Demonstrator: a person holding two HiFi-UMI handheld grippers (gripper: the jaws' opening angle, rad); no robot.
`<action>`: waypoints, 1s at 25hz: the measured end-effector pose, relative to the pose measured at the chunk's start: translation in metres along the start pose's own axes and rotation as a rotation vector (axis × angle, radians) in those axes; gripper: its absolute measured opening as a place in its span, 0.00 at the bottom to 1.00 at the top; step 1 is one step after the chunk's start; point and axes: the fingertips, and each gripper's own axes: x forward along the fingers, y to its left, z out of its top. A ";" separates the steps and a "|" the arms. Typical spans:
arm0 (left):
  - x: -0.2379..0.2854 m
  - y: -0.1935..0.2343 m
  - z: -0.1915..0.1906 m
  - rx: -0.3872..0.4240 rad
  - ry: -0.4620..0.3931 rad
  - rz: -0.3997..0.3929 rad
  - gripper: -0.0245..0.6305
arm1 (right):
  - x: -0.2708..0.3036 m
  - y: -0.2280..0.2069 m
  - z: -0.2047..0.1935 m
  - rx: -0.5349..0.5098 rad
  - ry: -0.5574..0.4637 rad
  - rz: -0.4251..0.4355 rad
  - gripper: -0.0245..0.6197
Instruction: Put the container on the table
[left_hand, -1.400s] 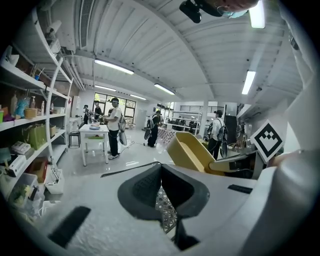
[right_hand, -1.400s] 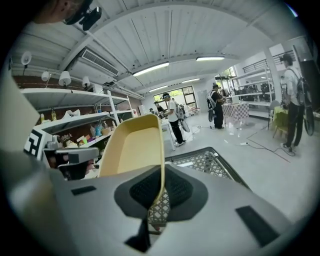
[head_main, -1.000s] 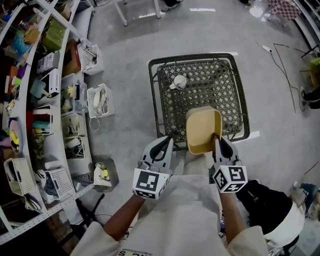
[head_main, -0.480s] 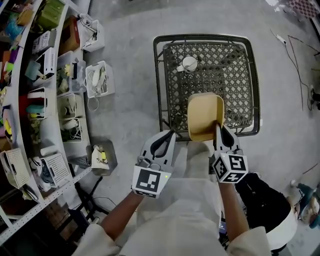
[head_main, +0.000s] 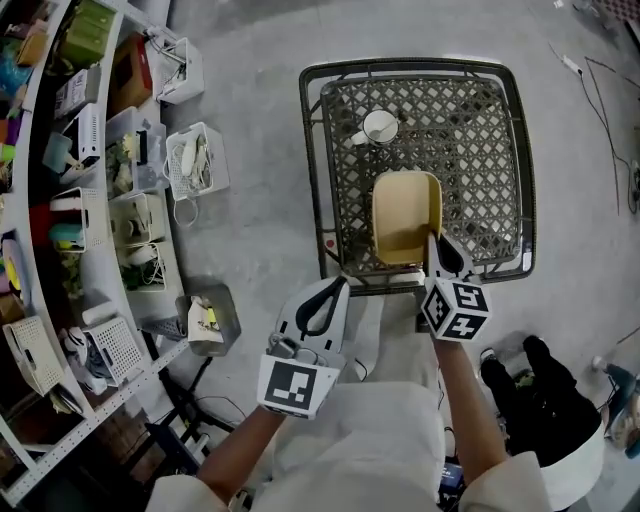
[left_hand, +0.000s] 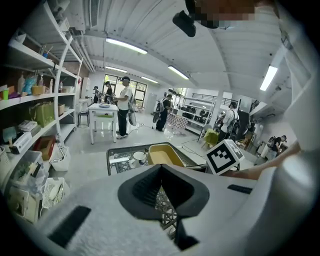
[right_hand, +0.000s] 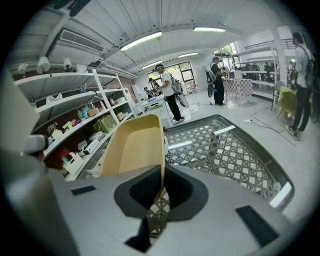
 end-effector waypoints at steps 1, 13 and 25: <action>0.004 0.001 -0.001 -0.001 0.003 -0.001 0.07 | 0.008 -0.003 -0.002 0.007 0.008 -0.006 0.08; 0.039 0.011 -0.024 -0.059 0.034 0.010 0.07 | 0.076 -0.048 -0.057 0.028 0.153 -0.111 0.08; 0.040 0.016 -0.036 -0.093 0.040 0.029 0.07 | 0.102 -0.058 -0.095 0.020 0.255 -0.138 0.08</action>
